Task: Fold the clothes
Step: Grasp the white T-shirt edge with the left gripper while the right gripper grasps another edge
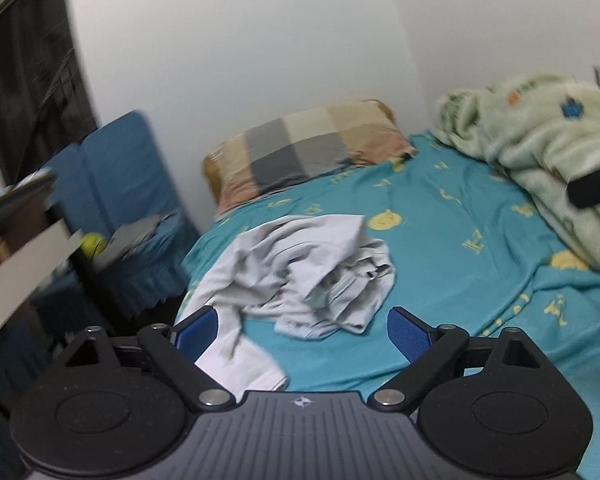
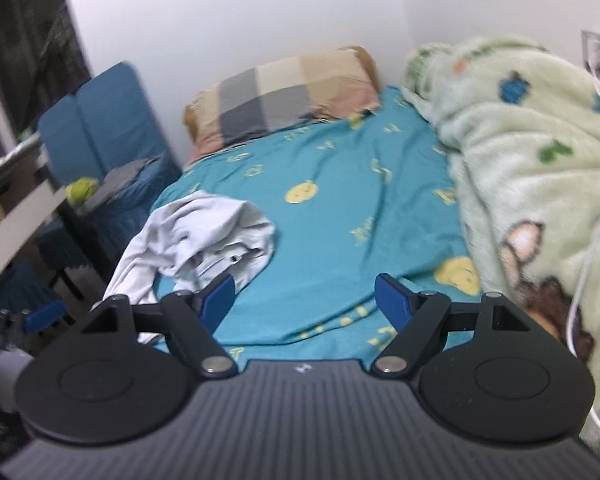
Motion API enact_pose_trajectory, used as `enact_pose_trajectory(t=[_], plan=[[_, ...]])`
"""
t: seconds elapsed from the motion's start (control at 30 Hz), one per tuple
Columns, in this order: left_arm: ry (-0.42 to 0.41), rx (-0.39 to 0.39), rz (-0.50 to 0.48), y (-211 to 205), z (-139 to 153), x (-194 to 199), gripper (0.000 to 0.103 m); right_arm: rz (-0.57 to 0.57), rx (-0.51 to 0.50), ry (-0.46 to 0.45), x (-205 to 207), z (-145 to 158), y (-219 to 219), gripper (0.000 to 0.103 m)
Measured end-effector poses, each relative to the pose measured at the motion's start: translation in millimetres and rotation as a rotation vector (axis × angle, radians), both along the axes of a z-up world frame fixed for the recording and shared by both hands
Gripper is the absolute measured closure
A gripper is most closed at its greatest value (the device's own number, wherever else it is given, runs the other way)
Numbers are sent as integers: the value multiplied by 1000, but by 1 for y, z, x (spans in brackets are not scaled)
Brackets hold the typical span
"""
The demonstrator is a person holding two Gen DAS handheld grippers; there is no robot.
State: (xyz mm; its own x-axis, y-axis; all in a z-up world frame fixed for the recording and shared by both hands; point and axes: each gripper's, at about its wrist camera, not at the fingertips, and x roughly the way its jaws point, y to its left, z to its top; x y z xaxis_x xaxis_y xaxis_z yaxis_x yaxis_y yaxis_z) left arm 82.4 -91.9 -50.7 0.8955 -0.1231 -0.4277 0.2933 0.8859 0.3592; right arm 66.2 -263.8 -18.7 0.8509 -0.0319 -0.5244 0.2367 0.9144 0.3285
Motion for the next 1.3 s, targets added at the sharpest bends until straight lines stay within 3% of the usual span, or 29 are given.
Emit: enact_pose_trajectory(t=[0.37, 0.5, 0.57, 0.7, 0.73, 0.83, 0.87, 1.07, 1.3], plan=[[-34, 191, -207, -99, -53, 93, 28, -105, 245, 21, 8, -26, -52, 24], [-5, 255, -236, -130, -81, 134, 38, -121, 310, 78, 22, -46, -63, 24], [2, 264, -218, -133, -88, 149, 50, -146, 326, 92, 28, -53, -69, 24], [15, 284, -181, -139, -103, 179, 56, -160, 306, 110, 39, -65, -75, 24], [19, 289, -172, -140, -106, 187, 61, -161, 310, 117, 42, -68, -76, 24], [29, 303, -144, -144, -117, 209, 94, -164, 316, 132, 51, -75, -78, 24], [30, 301, -136, -144, -118, 215, 96, -165, 313, 136, 54, -77, -78, 24], [-21, 33, -134, -109, -48, 188, 98, -155, 270, 112, 58, -74, -76, 24], [-17, -316, -152, -30, 58, 106, 98, -96, 225, 13, 46, -53, -64, 24]])
